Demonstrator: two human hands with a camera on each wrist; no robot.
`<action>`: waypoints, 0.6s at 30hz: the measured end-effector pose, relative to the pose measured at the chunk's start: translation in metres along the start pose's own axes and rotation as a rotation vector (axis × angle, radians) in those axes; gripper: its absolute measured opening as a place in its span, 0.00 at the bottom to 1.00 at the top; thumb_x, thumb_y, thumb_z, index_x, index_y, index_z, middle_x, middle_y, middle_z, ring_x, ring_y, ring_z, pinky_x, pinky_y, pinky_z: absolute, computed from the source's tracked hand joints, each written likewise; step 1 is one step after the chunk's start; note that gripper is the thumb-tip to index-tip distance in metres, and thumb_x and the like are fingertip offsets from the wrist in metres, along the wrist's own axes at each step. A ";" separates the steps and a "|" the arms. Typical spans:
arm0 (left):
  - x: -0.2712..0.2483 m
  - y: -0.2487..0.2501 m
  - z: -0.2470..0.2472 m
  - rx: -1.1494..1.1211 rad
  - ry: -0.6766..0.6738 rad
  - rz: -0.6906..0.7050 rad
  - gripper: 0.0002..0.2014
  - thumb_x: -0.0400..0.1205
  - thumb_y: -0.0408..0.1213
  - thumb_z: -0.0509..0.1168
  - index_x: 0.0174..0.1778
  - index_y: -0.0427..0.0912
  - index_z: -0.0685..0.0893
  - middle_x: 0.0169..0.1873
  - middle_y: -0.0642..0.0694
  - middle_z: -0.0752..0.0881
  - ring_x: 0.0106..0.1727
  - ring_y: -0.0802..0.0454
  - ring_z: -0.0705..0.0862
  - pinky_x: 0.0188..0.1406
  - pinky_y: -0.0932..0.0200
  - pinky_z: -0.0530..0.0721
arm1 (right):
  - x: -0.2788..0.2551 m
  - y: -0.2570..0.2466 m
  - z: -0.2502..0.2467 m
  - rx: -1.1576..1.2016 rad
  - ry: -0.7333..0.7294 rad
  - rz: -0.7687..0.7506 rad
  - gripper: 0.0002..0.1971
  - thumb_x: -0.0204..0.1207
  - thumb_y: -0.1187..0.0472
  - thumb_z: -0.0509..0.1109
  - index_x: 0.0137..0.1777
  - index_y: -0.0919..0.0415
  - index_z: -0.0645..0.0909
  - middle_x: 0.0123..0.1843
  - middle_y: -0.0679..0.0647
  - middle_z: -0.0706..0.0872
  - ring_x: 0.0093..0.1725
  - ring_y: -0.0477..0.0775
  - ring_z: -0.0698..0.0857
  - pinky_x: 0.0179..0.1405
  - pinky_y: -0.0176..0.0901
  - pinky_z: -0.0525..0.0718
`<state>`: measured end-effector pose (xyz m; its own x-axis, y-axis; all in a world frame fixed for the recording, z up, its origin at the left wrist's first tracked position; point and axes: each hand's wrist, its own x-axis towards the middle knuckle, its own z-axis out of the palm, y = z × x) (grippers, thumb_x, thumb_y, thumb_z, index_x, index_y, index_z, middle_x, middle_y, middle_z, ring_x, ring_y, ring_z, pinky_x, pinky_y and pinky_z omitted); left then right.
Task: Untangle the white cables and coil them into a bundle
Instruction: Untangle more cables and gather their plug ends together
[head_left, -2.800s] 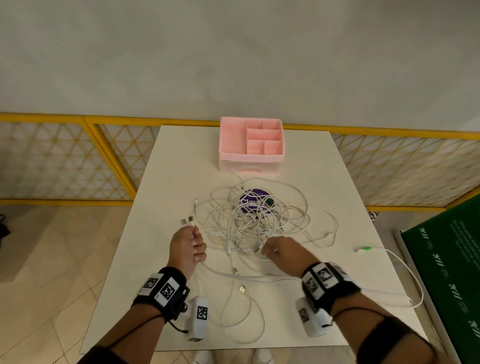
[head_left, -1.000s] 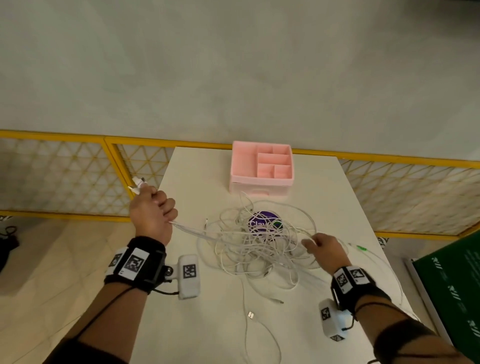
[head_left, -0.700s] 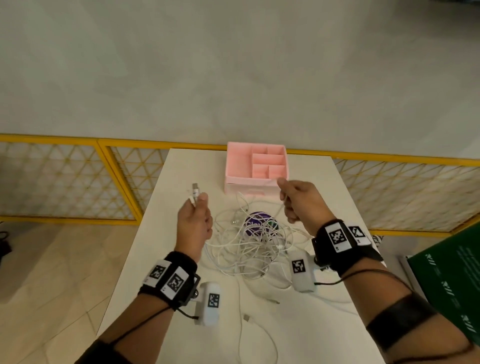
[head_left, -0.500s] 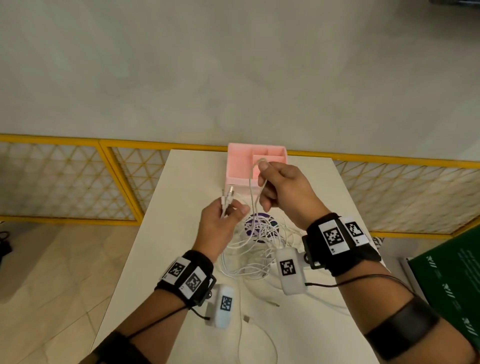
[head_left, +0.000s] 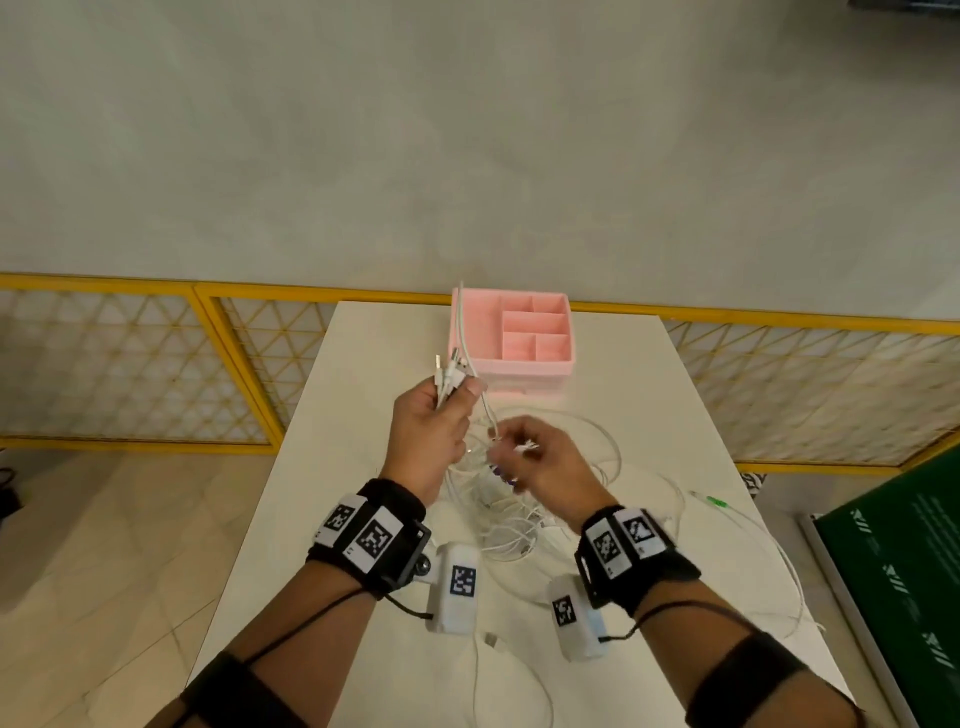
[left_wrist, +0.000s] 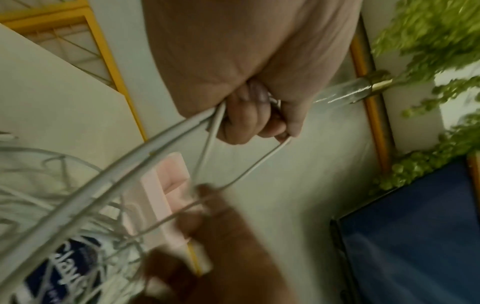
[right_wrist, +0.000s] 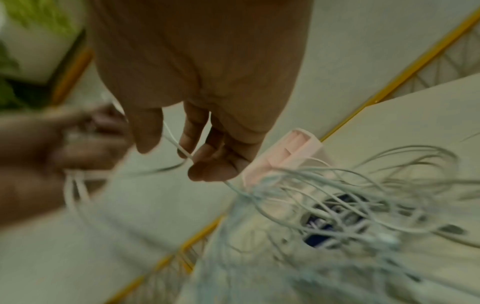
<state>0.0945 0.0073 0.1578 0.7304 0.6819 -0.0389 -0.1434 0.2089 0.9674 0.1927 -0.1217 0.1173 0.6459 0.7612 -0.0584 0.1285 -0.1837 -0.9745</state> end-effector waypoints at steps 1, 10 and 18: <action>0.000 0.006 0.001 -0.037 -0.008 0.008 0.07 0.84 0.37 0.70 0.50 0.37 0.81 0.31 0.44 0.57 0.24 0.55 0.55 0.20 0.60 0.52 | -0.001 0.014 0.004 -0.082 -0.045 0.031 0.04 0.79 0.61 0.74 0.51 0.59 0.85 0.40 0.52 0.85 0.33 0.48 0.83 0.33 0.39 0.82; 0.002 0.026 -0.008 -0.115 0.015 0.115 0.08 0.85 0.39 0.68 0.50 0.36 0.83 0.31 0.46 0.64 0.23 0.56 0.56 0.19 0.63 0.54 | 0.012 0.045 -0.013 -0.277 0.142 0.123 0.08 0.78 0.54 0.75 0.38 0.53 0.89 0.31 0.49 0.88 0.29 0.42 0.84 0.40 0.44 0.85; 0.005 -0.014 -0.003 0.051 0.035 0.030 0.07 0.82 0.33 0.72 0.54 0.37 0.89 0.22 0.59 0.77 0.18 0.62 0.62 0.15 0.68 0.63 | 0.033 -0.083 -0.028 0.158 0.207 -0.161 0.09 0.82 0.67 0.70 0.44 0.76 0.84 0.34 0.61 0.89 0.29 0.57 0.86 0.31 0.46 0.87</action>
<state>0.0982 0.0095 0.1438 0.7021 0.7119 -0.0175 -0.1302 0.1526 0.9797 0.2243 -0.0981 0.2026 0.7682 0.6270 0.1295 0.1338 0.0405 -0.9902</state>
